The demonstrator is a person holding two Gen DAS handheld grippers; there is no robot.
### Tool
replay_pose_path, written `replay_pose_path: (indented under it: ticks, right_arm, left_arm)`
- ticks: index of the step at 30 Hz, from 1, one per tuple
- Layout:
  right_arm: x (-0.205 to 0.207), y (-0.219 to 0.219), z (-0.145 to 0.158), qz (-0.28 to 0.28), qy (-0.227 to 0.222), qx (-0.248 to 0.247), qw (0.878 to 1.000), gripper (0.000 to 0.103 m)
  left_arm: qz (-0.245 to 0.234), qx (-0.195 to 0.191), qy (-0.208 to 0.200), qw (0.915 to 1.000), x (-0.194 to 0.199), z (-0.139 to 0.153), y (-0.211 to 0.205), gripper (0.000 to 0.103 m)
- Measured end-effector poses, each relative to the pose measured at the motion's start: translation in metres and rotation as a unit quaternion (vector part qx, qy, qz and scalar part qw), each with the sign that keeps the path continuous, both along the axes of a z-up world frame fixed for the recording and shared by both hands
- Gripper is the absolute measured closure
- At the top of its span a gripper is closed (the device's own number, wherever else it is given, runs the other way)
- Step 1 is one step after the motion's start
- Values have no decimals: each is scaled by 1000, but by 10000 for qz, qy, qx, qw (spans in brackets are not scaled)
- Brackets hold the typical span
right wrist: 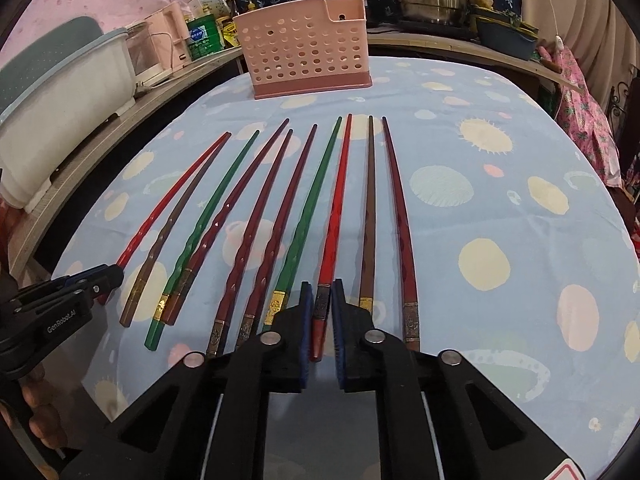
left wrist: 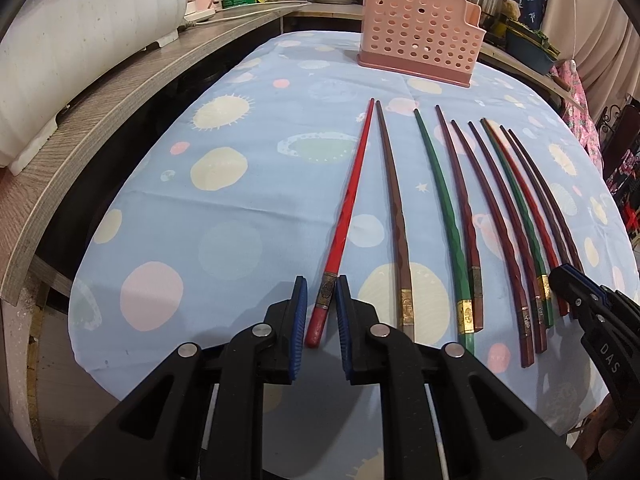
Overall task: Organize utensils
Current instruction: 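Close the left tool on a red chopstick while the right tool grasps another red chopstick, then lift both held red chopsticks and carry them over the pink basket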
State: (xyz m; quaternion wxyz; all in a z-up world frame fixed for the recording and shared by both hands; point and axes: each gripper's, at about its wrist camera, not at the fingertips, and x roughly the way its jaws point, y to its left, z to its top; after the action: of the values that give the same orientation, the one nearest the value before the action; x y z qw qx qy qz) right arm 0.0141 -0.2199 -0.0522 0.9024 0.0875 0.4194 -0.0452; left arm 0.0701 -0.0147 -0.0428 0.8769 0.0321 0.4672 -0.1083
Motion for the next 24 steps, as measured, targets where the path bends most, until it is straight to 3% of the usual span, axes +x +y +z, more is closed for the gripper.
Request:
replay_pose_path:
  ticks: [5,10,18,24]
  right_arm:
    - [-7,-8,15,-67,-137,53,9999,96]
    - [-11,-17,50,-155,-506,15,9986,96]
    - [5,-43,134,-186,-1436,-71,9894,96]
    - [42,-65,195,-115,-1925,43,9812,96]
  left_arm:
    - [-63,-218,155,9996,2,4,3,96]
    - [-33,-323,2,9995,1,25,8,96]
    - [18,-572,-760,9955,28,107,17,96]
    - [-66,-836,-1212,9891,79,179,8,96]
